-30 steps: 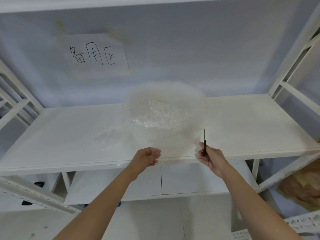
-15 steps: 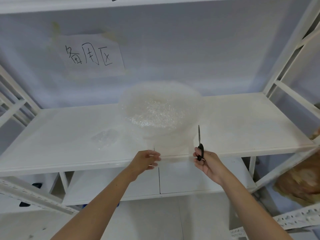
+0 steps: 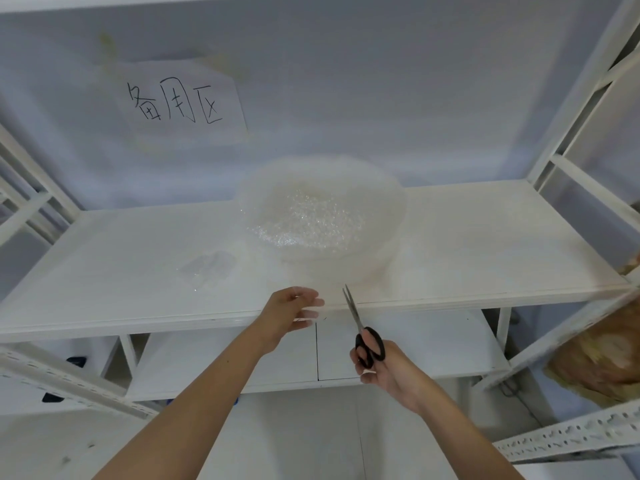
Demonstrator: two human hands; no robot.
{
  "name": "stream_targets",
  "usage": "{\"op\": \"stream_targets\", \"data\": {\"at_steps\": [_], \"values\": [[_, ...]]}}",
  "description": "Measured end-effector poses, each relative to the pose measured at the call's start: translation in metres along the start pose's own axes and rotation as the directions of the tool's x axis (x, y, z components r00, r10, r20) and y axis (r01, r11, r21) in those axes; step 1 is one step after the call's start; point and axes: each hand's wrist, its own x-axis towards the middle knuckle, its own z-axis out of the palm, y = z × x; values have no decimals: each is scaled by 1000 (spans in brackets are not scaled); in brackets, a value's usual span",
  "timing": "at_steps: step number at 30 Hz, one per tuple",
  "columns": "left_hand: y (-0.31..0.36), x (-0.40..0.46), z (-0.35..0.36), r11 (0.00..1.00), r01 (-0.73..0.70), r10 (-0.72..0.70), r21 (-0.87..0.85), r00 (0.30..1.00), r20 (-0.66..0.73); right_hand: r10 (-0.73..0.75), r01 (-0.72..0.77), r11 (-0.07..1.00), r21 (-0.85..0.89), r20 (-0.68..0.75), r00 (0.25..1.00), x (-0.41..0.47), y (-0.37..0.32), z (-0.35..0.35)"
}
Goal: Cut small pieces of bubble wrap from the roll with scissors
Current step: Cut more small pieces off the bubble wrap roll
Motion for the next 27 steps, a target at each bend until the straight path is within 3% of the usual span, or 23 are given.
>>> {"op": "stream_targets", "data": {"at_steps": [8, 15, 27], "values": [[1, -7, 7, 1000, 1, 0, 26, 999, -51, 127, -128, 991, -46, -20, 992, -4, 24, 5], [-2, -12, 3, 1000, -1, 1, -17, 1000, -4, 165, -163, 985, -52, 33, 986, 5, 27, 6], [0, -12, 1, 999, -20, 21, 25, 999, -50, 167, -160, 985, -71, 113, 979, 10, 31, 0]]}}
